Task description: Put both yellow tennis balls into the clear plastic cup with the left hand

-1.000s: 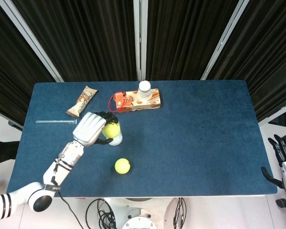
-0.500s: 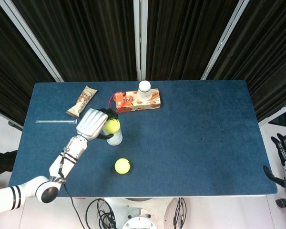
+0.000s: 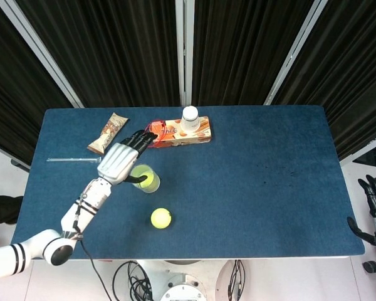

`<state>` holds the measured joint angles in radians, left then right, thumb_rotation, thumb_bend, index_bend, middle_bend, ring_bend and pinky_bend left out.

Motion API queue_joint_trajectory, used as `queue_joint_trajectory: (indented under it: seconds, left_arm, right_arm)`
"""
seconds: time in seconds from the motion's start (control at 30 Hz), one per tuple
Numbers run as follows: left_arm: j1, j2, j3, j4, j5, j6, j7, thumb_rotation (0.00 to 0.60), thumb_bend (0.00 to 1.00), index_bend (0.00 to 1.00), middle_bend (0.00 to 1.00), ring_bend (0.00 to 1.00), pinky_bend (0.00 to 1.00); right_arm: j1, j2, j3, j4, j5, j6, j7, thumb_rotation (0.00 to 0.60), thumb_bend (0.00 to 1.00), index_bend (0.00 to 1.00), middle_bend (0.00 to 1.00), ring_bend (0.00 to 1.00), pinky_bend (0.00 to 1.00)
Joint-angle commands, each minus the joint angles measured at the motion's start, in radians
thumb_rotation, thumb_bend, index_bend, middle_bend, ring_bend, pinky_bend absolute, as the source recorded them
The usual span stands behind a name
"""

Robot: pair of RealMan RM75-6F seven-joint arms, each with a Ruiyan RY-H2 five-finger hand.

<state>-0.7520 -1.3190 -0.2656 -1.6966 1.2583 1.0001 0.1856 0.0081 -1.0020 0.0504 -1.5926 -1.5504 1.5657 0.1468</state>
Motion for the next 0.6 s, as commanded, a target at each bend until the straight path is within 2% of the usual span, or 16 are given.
queue_joint_trajectory:
  seconds: [0.03, 0.17, 0.37, 0.5, 0.6]
  left_arm:
    - [0.015, 0.020, 0.018, -0.037, 0.036, 0.026, -0.005, 0.600, 0.14, 0.04, 0.05, 0.02, 0.26]
    - [0.040, 0.039, 0.063, -0.112, 0.126, 0.067, -0.007, 0.600, 0.14, 0.06, 0.11, 0.07, 0.29]
    - [0.071, 0.009, 0.173, -0.174, 0.304, 0.111, 0.035, 0.600, 0.14, 0.12, 0.21, 0.16, 0.36]
    - [0.097, -0.054, 0.243, -0.132, 0.329, 0.102, 0.092, 0.600, 0.14, 0.14, 0.24, 0.17, 0.38]
    - [0.117, -0.107, 0.271, -0.073, 0.323, 0.102, 0.110, 0.600, 0.14, 0.15, 0.26, 0.19, 0.38]
  right_arm:
    - [0.001, -0.001, 0.000, 0.001, 0.000, -0.001, -0.001, 0.600, 0.24, 0.00, 0.00, 0.00, 0.00]
    - [0.004, -0.004, -0.001, -0.001, -0.003, -0.007, -0.009, 0.600, 0.24, 0.00, 0.00, 0.00, 0.00]
    - [0.007, -0.008, -0.004, -0.011, -0.015, -0.006, -0.024, 0.600, 0.24, 0.00, 0.00, 0.00, 0.00]
    - [0.005, -0.005, -0.010, -0.010, -0.020, -0.007, -0.015, 0.600, 0.24, 0.00, 0.00, 0.00, 0.00]
    - [0.003, -0.003, -0.012, -0.001, -0.023, -0.005, -0.006, 0.600, 0.23, 0.00, 0.00, 0.00, 0.00]
